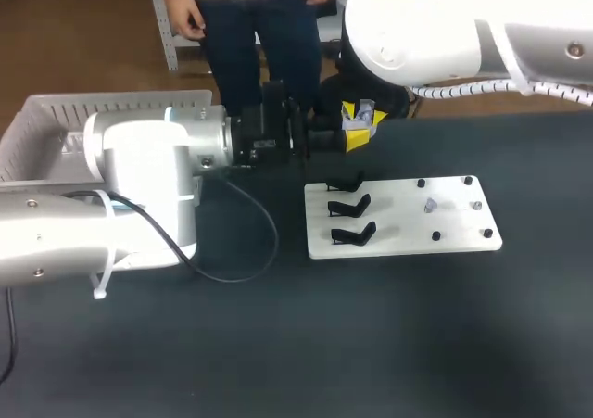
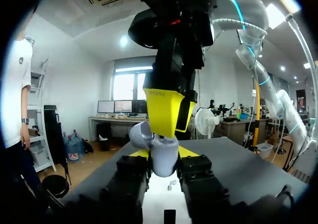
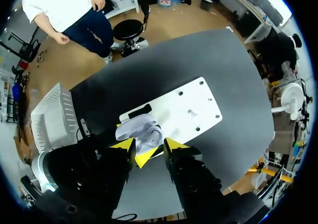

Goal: Pick up each earbud case from the left stands, insert the matching earbuds, close the lid, and place the case in the box.

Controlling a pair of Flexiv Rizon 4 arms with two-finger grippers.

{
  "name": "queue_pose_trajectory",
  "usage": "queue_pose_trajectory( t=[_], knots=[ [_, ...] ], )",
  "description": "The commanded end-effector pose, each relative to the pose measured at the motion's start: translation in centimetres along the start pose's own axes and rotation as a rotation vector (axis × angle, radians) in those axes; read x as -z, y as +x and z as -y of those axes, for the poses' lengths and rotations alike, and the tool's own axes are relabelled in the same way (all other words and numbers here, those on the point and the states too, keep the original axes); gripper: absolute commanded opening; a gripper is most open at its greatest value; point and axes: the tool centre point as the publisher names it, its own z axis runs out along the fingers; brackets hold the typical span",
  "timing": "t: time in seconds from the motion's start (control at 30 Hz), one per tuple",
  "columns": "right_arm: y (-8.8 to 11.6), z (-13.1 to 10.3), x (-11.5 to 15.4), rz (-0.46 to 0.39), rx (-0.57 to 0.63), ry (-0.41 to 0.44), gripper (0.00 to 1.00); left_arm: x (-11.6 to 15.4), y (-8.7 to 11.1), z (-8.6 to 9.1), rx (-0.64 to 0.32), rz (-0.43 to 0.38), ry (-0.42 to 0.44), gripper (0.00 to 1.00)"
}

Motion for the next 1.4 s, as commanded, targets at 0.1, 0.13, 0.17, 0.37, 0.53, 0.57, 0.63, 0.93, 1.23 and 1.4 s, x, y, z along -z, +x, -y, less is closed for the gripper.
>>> queue_pose_trajectory(
  t=[0.1, 0.13, 0.17, 0.37, 0.53, 0.57, 0.63, 0.93, 1.23, 1.4],
  knots=[
    [1.2, 0.9, 1.2, 0.013, 0.037, -0.047, 0.53, 0.0, 0.1, 0.2, -0.005, 0.006, -0.008, 0.0],
    [1.5, 1.2, 1.5, 0.007, 0.063, -0.066, 0.55, 0.0, 0.1, 0.2, -0.005, 0.006, -0.008, 0.0],
    [1.9, 1.6, 1.8, 0.022, 0.079, -0.084, 0.51, 0.0, 0.1, 0.2, -0.005, 0.006, -0.008, 0.0],
    [4.0, 4.0, 2.3, 0.079, 0.172, -0.137, 1.0, 0.0, 0.1, 0.2, -0.005, 0.006, -0.008, 0.0],
    [4.9, 6.0, 1.7, 0.105, 0.185, -0.141, 1.0, 0.0, 0.1, 0.2, -0.005, 0.006, -0.008, 0.0],
    [5.0, 6.4, 1.5, 0.111, 0.179, -0.147, 1.0, 0.0, 0.1, 0.2, -0.005, 0.006, -0.008, 0.0],
    [5.4, 7.3, 1.1, 0.121, 0.186, -0.145, 1.0, 0.0, 0.1, 0.2, -0.005, 0.006, -0.008, 0.0],
    [5.6, 10.3, -1.6, 0.128, 0.164, -0.14, 1.0, 0.0, 0.1, 0.2, -0.005, 0.006, -0.008, 0.0],
    [4.6, 12.3, -5.8, 0.101, 0.166, -0.128, 1.0, 0.0, 0.1, 0.2, -0.005, 0.006, -0.008, 0.0],
    [3.3, 13.4, -8.8, 0.072, 0.162, -0.149, 1.0, 0.0, 0.1, 0.2, -0.005, 0.006, -0.008, 0.0]
  ],
)
